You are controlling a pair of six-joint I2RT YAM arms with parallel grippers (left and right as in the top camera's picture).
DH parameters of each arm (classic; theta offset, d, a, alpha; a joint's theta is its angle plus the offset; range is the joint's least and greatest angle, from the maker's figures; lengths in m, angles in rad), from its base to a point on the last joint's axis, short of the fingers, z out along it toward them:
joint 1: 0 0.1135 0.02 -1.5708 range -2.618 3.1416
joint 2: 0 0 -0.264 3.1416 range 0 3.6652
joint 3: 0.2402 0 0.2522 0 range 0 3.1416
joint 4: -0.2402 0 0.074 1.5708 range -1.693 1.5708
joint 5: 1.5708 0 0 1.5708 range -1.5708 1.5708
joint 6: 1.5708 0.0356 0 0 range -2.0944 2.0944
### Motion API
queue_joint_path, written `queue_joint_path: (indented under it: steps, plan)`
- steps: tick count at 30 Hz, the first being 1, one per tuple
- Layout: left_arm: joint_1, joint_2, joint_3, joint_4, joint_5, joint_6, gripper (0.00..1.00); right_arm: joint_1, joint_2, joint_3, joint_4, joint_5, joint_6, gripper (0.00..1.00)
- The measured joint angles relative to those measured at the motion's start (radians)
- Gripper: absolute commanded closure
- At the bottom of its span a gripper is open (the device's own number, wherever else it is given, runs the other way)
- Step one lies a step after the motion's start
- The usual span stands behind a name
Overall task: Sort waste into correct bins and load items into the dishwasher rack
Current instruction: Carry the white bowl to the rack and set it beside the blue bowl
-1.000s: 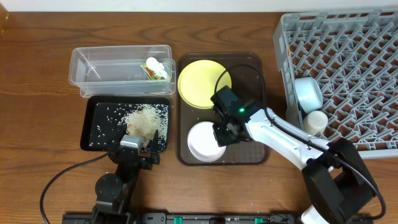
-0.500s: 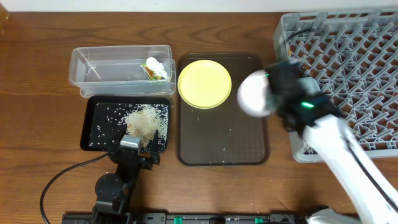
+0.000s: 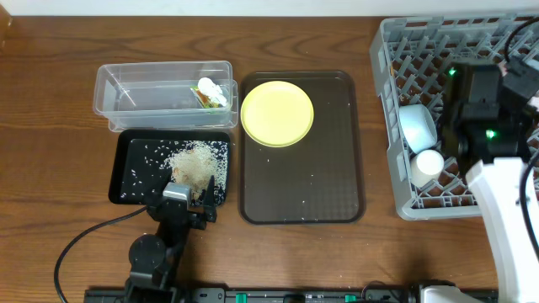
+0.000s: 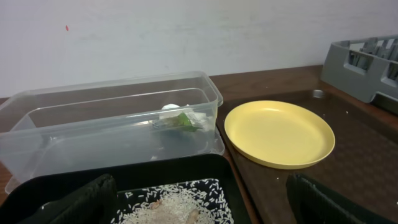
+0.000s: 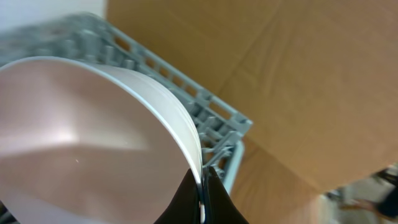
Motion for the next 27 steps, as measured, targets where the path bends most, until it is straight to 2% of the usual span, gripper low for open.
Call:
queue_joint_path:
  steps: [4, 12, 20, 24, 26, 27]
  plan:
    - [0.000, 0.000, 0.000, 0.000, 0.000, 0.000, 0.10, -0.045, 0.108, 0.000, 0.060, 0.027, -0.100, 0.99]
    - [0.000, 0.000, 0.000, 0.000, 0.000, 0.000, 0.10, -0.037, 0.298, -0.001, 0.103, 0.023, -0.237, 0.99]
    - [0.000, 0.000, 0.000, 0.000, 0.000, 0.000, 0.11, 0.077, 0.348, -0.001, 0.057, 0.049, -0.275, 0.98]
    - [0.000, 0.000, 0.000, 0.000, 0.000, 0.000, 0.11, 0.137, 0.352, -0.001, 0.009, 0.040, -0.268, 0.80]
    - [0.000, 0.000, 0.000, 0.000, 0.000, 0.000, 0.10, 0.159, 0.359, -0.001, -0.010, 0.029, -0.265, 0.64]
    - [0.000, 0.000, 0.000, 0.000, 0.000, 0.000, 0.11, 0.169, 0.360, -0.002, -0.018, 0.026, -0.258, 0.59]
